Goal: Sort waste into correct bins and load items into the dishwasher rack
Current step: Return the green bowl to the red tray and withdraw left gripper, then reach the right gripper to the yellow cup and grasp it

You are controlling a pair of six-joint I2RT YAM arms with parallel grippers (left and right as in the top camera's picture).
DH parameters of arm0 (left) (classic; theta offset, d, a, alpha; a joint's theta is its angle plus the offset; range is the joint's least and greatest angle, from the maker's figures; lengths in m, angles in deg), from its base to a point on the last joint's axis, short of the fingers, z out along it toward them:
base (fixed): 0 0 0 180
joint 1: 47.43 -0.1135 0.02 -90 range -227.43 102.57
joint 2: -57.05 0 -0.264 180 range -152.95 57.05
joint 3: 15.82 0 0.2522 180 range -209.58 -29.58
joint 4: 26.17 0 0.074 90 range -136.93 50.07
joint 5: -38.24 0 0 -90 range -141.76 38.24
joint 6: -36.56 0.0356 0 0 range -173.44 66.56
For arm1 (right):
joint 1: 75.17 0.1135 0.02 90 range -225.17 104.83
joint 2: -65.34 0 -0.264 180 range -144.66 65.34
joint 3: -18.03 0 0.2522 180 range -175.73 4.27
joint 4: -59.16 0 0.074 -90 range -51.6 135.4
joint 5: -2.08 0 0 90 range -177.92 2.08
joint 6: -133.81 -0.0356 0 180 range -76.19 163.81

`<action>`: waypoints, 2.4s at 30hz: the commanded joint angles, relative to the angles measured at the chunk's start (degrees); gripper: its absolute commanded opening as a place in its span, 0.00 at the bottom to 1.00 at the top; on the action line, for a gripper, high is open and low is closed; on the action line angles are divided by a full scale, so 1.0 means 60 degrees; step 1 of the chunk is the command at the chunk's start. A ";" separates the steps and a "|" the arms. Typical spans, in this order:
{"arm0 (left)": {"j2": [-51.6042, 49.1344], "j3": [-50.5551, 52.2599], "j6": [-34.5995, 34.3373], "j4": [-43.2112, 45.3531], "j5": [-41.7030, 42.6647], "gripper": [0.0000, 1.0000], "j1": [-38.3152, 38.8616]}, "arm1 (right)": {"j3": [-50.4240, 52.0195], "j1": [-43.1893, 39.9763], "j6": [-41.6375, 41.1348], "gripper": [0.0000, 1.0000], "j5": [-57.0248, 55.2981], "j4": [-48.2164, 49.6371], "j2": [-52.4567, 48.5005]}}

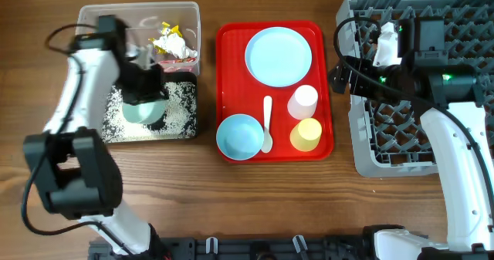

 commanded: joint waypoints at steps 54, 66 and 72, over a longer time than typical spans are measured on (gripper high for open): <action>0.4918 -0.0018 -0.4025 0.0361 -0.3708 1.00 0.2135 | -0.0178 0.2335 -0.0317 0.97 -0.1534 0.0903 -0.0153; 0.3308 -0.0015 -0.4018 -0.0984 -0.3202 1.00 -0.0350 | -0.0168 0.2940 -0.1016 0.97 -0.2455 -0.1588 -0.2787; 0.3297 -0.0015 -0.4022 -0.0984 -0.3257 1.00 -0.0350 | 0.0328 0.3126 -0.1450 0.97 -0.2448 -0.1246 -0.4342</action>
